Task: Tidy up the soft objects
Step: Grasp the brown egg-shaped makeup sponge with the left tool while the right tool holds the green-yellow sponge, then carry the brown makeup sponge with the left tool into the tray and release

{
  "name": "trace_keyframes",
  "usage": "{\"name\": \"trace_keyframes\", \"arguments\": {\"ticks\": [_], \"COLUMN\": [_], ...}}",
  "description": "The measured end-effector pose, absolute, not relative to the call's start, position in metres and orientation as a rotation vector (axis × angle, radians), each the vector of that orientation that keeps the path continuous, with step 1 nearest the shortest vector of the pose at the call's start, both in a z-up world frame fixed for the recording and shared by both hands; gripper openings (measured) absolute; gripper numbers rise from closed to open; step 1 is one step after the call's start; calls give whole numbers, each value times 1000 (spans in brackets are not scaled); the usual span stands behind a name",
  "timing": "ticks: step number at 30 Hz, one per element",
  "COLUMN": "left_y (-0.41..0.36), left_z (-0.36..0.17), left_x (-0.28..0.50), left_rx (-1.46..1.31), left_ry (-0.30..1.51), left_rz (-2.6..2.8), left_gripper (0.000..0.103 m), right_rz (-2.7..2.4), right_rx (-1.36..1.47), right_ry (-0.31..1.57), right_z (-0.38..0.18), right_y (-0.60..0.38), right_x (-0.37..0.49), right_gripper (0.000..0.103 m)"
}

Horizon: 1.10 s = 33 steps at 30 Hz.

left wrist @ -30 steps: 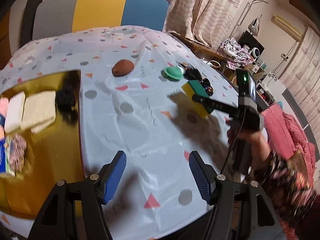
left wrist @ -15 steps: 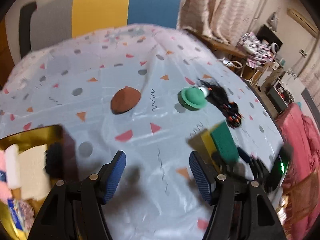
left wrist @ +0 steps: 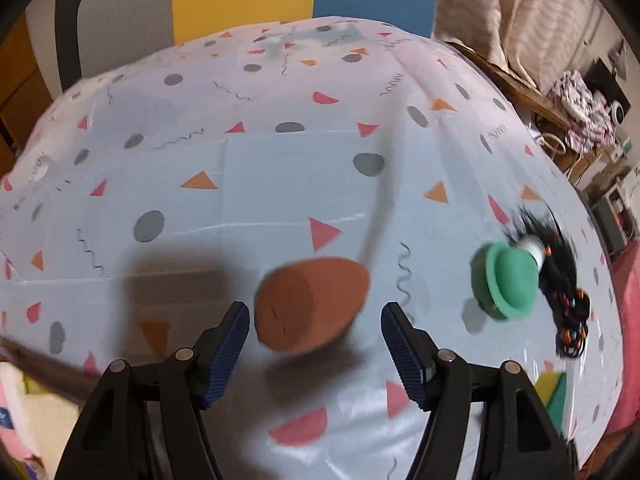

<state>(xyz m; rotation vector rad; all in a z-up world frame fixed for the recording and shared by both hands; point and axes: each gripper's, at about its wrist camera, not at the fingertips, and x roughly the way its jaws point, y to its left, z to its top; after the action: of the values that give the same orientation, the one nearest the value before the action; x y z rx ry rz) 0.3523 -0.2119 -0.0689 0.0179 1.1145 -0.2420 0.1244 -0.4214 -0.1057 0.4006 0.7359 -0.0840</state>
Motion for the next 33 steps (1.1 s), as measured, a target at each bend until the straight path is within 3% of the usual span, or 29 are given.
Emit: {"name": "trace_keyframes", "arguments": {"ticks": [2,9,10,13,23,33], "left_y": [-212,-226,-226,-226,-216,-202], "left_z": [-74,-77,-78,-79,-72,-50], "left_x": [359,355,354,349,327,287], "left_rx": [19,115,106,135,112,26], "left_ry": [1114,1052,1052,1041,1020,968], "left_rz": [-257,-312,-317,-277,-276,-311], "left_gripper": [75,75,72,53,43,42], "right_rz": [-83,-81,-81,-83,-85,-95], "right_rx": [406,417,417,416,414,401], "right_ry": [731,722,721,721,718,723], "right_z": [-106,-107,-107,-106,-107,-107], "right_y": [-421,-423,-423,-423,-423,-422], "right_x": [124,124,123,123,123,124], "right_gripper": [84,83,83,83,83,83]}}
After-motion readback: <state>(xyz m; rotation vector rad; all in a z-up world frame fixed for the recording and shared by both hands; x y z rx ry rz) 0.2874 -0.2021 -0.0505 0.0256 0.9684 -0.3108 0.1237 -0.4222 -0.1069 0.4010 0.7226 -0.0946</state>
